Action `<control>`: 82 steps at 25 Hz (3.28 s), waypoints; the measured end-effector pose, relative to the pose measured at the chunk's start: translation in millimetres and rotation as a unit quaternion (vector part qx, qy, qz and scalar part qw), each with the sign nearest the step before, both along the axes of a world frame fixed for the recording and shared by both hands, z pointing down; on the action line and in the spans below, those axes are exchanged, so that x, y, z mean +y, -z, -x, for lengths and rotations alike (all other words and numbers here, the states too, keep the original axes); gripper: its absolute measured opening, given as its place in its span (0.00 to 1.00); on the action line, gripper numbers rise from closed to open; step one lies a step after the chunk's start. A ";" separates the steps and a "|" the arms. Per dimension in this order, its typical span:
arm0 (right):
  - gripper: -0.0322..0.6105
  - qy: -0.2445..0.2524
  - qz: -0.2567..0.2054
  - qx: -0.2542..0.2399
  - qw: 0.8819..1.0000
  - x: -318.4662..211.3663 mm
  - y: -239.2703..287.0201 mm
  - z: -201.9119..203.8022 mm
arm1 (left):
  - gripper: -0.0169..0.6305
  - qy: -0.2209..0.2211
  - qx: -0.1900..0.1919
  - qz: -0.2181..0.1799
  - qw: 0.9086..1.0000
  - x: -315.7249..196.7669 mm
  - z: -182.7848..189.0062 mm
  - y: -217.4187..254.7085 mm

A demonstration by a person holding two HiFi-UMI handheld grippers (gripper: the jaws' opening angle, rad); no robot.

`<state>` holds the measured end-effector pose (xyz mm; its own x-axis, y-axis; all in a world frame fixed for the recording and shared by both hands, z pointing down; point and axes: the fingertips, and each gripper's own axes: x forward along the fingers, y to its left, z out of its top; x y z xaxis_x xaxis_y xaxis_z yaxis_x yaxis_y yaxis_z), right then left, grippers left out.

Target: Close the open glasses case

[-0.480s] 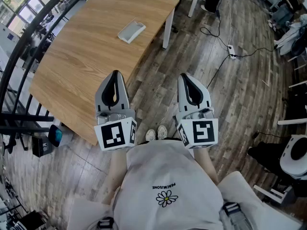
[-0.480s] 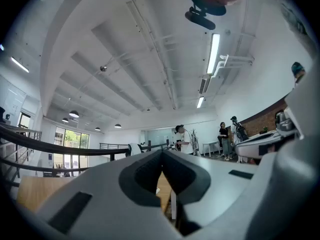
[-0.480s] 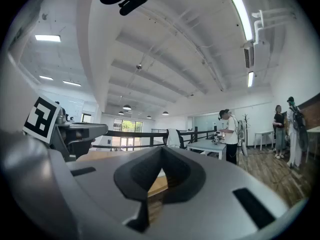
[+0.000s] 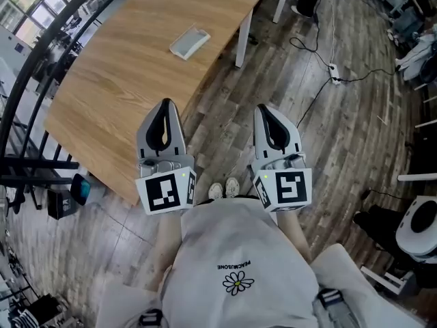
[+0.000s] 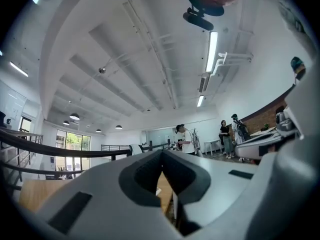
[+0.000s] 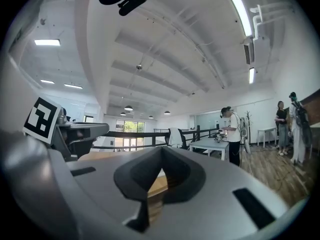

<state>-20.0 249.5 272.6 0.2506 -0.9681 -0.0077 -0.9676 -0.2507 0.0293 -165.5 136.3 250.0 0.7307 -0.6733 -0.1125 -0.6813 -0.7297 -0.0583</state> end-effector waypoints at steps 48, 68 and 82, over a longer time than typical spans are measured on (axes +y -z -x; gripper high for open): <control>0.06 0.152 0.004 0.012 0.988 -294.3 4.0 -132.5 | 0.05 0.066 0.030 -0.006 0.997 -273.8 -147.5 -1.9; 0.06 0.290 0.048 -0.029 0.955 -384.6 -14.2 -143.2 | 0.05 0.160 0.018 0.002 0.987 -321.1 -160.8 -4.0; 0.33 0.379 0.105 -0.088 0.915 -415.5 -47.4 -114.4 | 0.05 0.184 0.015 0.010 0.983 -337.0 -153.4 -11.5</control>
